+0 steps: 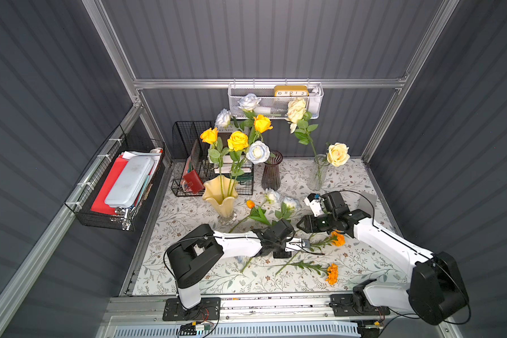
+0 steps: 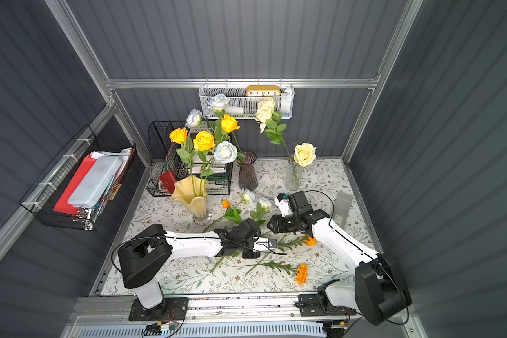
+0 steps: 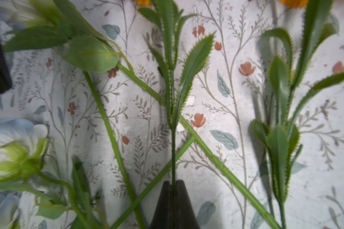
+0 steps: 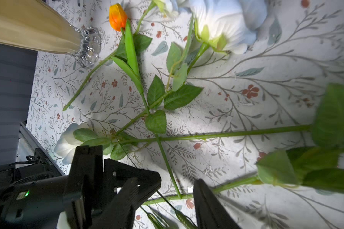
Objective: Arrange the flowers in different vases according to their colors
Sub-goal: Pick up the flower at the center of the board.
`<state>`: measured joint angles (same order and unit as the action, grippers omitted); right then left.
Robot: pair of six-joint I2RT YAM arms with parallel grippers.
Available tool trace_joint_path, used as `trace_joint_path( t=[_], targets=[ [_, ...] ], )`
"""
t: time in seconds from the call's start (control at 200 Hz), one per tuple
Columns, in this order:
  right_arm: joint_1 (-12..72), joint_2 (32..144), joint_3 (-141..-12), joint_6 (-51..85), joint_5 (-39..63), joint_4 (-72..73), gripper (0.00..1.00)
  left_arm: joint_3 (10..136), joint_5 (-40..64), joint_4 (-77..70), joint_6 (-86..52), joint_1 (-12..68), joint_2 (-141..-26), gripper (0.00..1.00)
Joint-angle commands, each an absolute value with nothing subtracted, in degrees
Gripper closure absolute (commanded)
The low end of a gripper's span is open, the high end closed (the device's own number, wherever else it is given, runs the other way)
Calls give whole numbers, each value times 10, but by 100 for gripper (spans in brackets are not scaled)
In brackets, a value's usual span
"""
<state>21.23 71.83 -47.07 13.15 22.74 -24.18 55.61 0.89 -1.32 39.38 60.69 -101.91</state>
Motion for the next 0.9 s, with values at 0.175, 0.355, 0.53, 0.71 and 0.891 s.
trace_joint_path(
  t=[0.175,0.355,0.53,0.71,0.891],
  targets=[
    [209,581,-524,128,173,-321,47,567,-17,-69,395,602,-963,100],
    [208,455,-570,124,70,-329,43,598,-50,-94,370,593,-942,100],
    [208,390,-637,108,133,-286,41,667,-48,-94,341,564,-970,100],
    [209,398,-660,119,374,-280,70,765,-56,-95,296,532,-994,100],
    [214,352,-583,172,475,-223,91,850,-72,-130,277,512,-955,100]
  ],
)
